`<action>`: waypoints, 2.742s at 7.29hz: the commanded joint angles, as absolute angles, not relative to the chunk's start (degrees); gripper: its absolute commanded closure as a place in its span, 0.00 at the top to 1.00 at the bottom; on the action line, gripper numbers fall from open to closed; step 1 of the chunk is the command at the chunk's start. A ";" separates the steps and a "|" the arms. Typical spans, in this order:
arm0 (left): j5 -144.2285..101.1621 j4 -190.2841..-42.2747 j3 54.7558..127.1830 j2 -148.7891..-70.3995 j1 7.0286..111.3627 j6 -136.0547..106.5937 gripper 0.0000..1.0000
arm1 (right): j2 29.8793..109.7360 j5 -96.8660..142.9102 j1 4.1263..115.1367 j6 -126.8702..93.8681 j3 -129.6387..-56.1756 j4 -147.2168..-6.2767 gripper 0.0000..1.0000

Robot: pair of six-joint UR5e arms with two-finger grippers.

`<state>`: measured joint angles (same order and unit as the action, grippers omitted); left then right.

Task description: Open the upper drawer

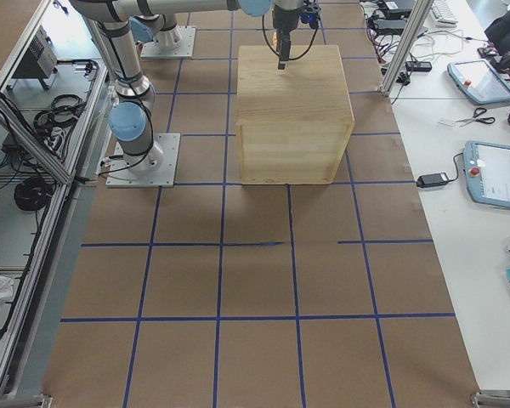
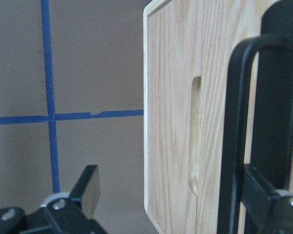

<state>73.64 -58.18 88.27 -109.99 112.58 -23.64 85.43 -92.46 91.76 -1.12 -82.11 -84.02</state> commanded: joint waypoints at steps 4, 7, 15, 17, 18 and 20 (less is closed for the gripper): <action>77.61 -59.06 87.98 -109.34 112.15 -22.15 1.00 | 85.43 -92.46 91.76 -1.06 -82.09 -84.02 1.00; 77.69 -59.15 87.89 -109.33 111.89 -22.15 1.00 | 85.43 -92.46 91.76 -1.06 -82.18 -84.02 1.00; 79.98 -61.08 87.80 -108.72 110.48 -22.06 1.00 | 85.43 -92.46 91.76 -1.14 -82.09 -84.02 1.00; 80.07 -62.65 87.72 -108.20 110.22 -22.06 1.00 | 85.43 -92.46 91.76 -1.05 -82.18 -84.02 1.00; 79.98 -63.54 87.80 -107.76 108.74 -21.89 1.00 | 85.43 -92.46 91.76 -1.05 -82.09 -84.02 1.00; 79.98 -63.90 87.89 -107.75 107.49 -21.27 1.00 | 85.43 -92.46 91.76 -1.14 -82.09 -84.02 1.00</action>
<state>79.99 -63.62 87.82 -107.75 108.13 -21.64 85.43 -92.46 91.76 -1.07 -82.11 -84.03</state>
